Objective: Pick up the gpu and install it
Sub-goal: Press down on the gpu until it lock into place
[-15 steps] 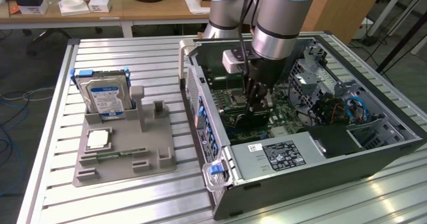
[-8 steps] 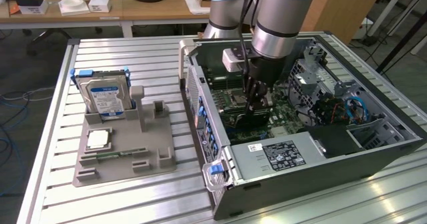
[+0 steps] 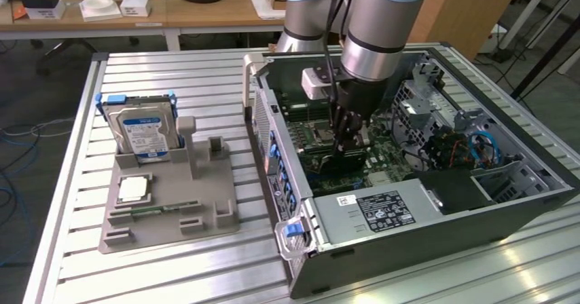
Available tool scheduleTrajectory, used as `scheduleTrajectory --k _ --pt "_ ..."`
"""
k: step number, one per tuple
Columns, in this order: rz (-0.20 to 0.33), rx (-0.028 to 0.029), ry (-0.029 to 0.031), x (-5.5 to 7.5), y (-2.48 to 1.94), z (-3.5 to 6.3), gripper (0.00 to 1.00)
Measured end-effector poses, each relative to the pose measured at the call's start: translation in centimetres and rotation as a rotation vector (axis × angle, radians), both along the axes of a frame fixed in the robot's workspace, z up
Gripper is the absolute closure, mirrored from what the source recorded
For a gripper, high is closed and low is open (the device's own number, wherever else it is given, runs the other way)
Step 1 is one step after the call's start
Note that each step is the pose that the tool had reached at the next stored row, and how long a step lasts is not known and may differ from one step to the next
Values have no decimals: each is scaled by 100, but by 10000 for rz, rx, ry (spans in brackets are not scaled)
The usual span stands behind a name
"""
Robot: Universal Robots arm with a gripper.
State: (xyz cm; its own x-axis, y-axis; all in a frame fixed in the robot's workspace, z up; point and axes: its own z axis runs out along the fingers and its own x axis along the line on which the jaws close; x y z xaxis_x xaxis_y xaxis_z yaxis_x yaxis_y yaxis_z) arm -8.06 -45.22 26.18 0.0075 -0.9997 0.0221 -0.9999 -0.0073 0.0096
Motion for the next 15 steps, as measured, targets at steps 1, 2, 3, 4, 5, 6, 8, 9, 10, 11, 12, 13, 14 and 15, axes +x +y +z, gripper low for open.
scheduleTrajectory --k 1,2,3,4,5,6,8,9,10,11,12,13,14,15 --pt "0 1 -1 0 0 -4 89" --pt "0 5 -2 0 0 -8 89" --pt "0 10 -4 0 1 -13 89" --pt "0 8 -4 1 1 -17 89" --pt "0 1 -1 0 0 -20 89" --pt "0 -1 0 0 0 -24 89" --pt "-1 -4 3 0 2 -22 89" --pt "-2 8 1 2 6 -9 89" --pt "-3 35 -12 1 6 4 89" --pt "-4 40 -20 1 5 30 89" --pt "-2 20 -10 -1 2 74 89" --pt "-1 14 -6 -2 2 108 89" --pt "-2 16 -7 -8 2 128 89" --pt "-2 12 -6 -22 1 141 89"
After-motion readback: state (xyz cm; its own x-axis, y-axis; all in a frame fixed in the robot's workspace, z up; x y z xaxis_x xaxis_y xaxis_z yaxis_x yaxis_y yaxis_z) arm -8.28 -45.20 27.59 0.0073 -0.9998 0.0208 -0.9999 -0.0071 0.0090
